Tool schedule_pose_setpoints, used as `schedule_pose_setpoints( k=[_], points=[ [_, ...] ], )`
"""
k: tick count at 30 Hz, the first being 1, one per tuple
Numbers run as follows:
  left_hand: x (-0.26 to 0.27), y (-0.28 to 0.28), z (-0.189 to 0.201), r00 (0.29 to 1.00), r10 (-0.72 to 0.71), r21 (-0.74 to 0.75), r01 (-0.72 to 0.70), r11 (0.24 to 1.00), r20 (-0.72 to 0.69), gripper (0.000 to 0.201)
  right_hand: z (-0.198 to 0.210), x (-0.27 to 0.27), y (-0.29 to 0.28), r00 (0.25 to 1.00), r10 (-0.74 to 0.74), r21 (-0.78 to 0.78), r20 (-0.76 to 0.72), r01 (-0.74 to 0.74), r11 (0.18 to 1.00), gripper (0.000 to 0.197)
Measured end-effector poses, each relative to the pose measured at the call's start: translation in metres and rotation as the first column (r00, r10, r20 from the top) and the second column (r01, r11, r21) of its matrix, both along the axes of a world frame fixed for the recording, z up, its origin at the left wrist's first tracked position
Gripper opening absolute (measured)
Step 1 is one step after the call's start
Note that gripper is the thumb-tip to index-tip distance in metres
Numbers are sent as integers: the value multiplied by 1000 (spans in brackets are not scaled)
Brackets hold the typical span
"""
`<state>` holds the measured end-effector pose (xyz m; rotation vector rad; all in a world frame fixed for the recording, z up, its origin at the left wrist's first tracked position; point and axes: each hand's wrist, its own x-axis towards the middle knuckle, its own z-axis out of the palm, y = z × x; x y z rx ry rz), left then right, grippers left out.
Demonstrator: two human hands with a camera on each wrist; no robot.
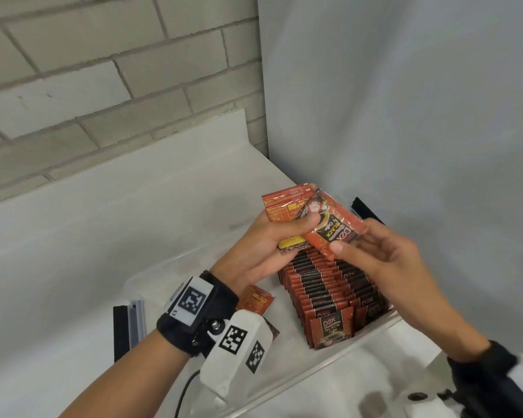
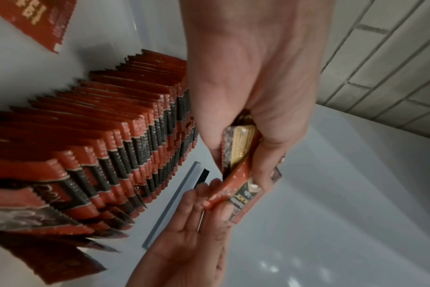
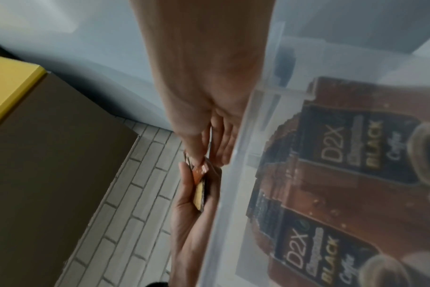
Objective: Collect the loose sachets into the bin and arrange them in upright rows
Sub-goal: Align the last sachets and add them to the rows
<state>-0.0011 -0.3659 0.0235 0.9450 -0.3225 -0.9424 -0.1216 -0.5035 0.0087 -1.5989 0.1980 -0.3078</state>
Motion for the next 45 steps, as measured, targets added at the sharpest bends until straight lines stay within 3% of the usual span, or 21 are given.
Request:
schedule_pose_setpoints(
  k=[3,4,6,8,11,13,17,19,20,23,29,35,40,45],
  points=[
    [1,0,-1,1000,2,-20,-2,1000,2,36,3,-4,-9,998,-62,148,17,58,987,46],
    [2,-1,-2,1000,20,-30,-20,999,-10,37,7,-8,-14,997,-72,133,27,67,989,42],
    [6,-1,-4,998,59,-41,-61,997,-31,42,19,-18,-28,999,-20,-32,39,22,999,28],
    [9,0,-6,995,88,-60,-91,994,-50,47,32,-28,-40,991,135,-271,-7,-132,953,16],
    [9,0,-5,993,102,-60,-106,993,-63,49,41,-36,-52,925,336,-539,-177,-377,753,20],
    [8,0,-4,993,104,-48,-107,993,-64,47,41,-36,-60,888,376,-644,-263,-452,617,21],
    [7,0,0,993,109,-24,-110,994,-52,44,33,-28,-68,832,406,-855,-378,-482,191,10],
    [7,0,0,993,111,-17,-112,994,-47,43,28,-20,-64,798,440,-894,-412,-448,-25,17],
    [7,0,0,993,113,-15,-114,993,-46,43,28,-17,-60,780,450,-889,-435,-451,-78,25],
    [7,0,1,991,124,-8,-125,992,-42,42,28,-9,-54,760,440,-868,-479,-485,-107,43],
    [7,1,2,992,122,14,-121,993,-37,44,25,4,-49,716,272,-766,-643,-613,-194,36],
    [7,1,2,992,120,21,-119,993,-43,29,28,0,-44,680,273,-728,-681,-669,-148,28],
    [6,0,2,994,109,22,-108,994,-33,27,29,-1,-52,716,355,-778,-601,-626,-55,24],
    [6,0,0,995,97,33,-96,995,-19,28,23,0,-52,736,426,-848,-526,-492,-197,27]
  ],
)
